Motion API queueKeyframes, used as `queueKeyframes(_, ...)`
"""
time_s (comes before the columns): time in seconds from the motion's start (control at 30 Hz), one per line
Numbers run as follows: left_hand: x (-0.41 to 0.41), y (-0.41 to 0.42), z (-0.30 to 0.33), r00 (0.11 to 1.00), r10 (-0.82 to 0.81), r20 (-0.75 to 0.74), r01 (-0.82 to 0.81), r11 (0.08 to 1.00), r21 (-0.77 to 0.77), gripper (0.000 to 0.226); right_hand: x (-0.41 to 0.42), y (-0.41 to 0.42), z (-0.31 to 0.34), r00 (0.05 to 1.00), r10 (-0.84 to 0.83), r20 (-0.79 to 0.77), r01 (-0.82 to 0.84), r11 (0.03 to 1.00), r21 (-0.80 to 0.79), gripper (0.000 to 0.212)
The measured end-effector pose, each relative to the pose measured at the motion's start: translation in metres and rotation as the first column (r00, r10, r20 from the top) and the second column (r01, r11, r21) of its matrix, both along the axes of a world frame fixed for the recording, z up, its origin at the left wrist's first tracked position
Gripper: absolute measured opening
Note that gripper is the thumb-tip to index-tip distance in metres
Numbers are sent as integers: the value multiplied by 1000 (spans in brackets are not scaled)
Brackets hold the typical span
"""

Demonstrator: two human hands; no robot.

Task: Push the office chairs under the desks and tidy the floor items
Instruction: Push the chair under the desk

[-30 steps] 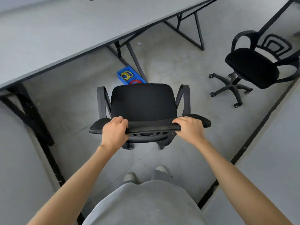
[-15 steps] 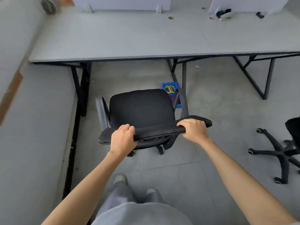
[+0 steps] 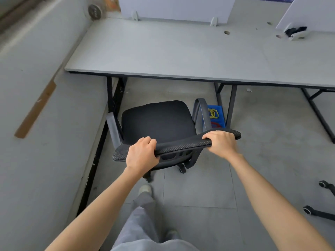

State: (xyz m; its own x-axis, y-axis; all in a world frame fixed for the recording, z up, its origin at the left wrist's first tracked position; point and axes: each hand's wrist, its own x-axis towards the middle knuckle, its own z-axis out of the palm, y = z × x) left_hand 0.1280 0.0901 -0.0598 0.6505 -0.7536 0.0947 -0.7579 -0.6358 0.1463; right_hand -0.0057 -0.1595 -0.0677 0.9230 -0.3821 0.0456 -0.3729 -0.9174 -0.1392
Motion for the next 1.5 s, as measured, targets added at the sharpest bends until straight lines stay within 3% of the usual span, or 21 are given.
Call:
queueKeyframes(0.37,181,-10,0,999,22,-46,-19,997,69,27,170,2,-6,999,-34,33,33,999,32,26)
queueKeyframes(0.5,249,-9,1,996,-12,-84,19,996,88,28,219,17,-8,990,-125,66,124,992,12,24)
queueKeyframes(0.73,333,-17,-2,993,-91,-74,96,993,68,33,281,27,-11,976,-218,-19,217,976,-25,34)
queueKeyframes(1.07,405,-38,-5,987,-146,-62,149,988,47,35,333,20,-17,982,-189,26,190,981,-49,40)
queueKeyframes(1.5,454,-54,-5,966,-251,-67,250,968,-18,28,371,16,-14,959,-276,66,278,960,-28,39)
